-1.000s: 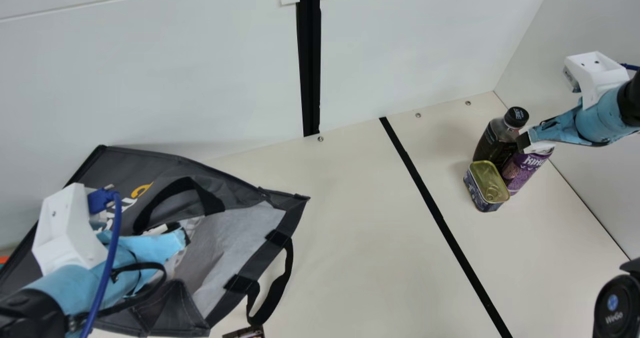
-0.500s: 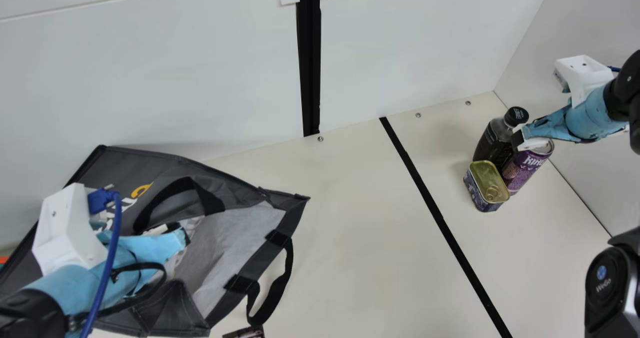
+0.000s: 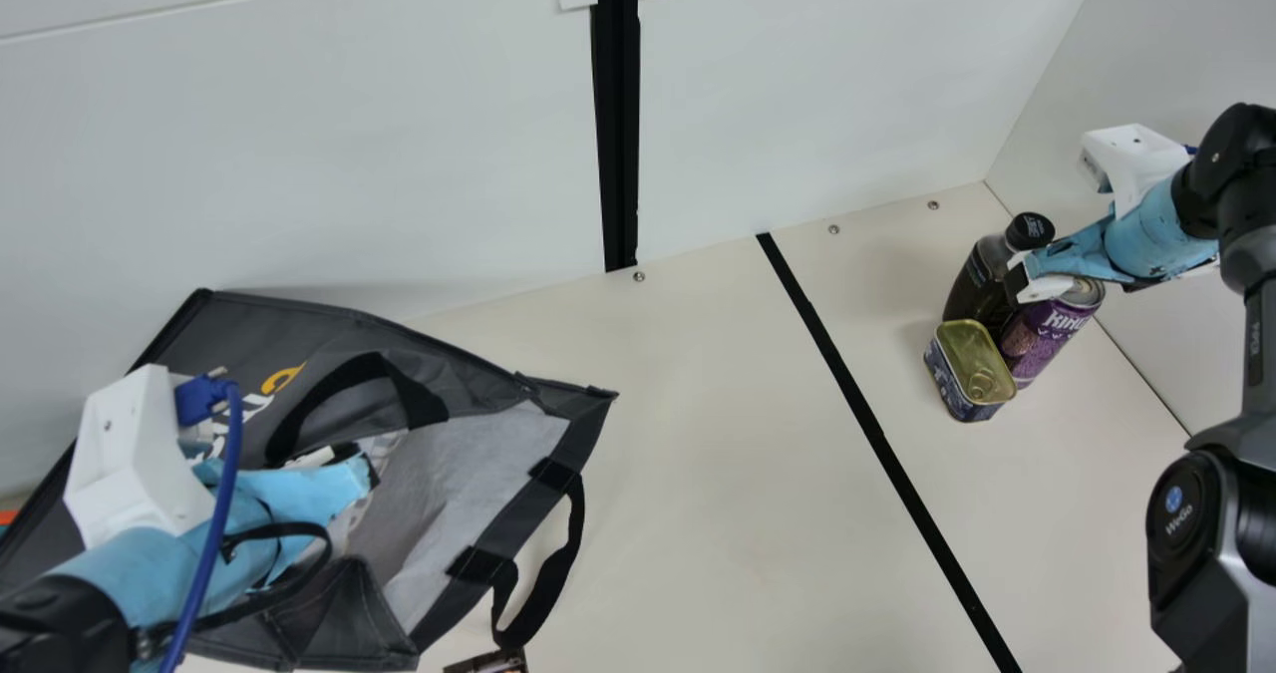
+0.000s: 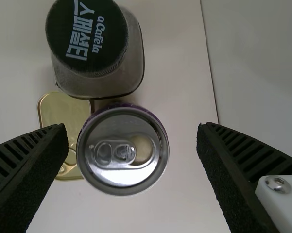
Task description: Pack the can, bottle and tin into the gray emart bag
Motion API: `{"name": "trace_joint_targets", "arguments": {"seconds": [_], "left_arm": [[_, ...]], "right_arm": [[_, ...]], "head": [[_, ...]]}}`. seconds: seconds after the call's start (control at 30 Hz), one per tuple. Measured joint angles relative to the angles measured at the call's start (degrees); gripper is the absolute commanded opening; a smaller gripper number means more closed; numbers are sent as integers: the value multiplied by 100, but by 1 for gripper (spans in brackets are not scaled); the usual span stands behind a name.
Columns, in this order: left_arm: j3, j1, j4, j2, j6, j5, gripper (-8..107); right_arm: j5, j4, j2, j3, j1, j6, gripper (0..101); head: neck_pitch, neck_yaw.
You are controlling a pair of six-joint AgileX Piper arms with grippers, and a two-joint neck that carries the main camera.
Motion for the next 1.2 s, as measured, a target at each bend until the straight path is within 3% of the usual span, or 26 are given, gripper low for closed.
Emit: {"name": "trace_joint_targets", "arguments": {"seconds": [0.37, 0.83, 1.2], "left_arm": [[0, 0, 0, 0, 0, 0, 10], [0, 0, 0, 0, 0, 0, 10], [0, 0, 0, 0, 0, 0, 10]], "right_arm": [[8, -50, 291, -65, 43, 41, 91], [2, -30, 405, -58, 24, 21, 0], [24, -34, 203, -130, 8, -86, 0]], "head": [[0, -9], [0, -9], [0, -9]]}}
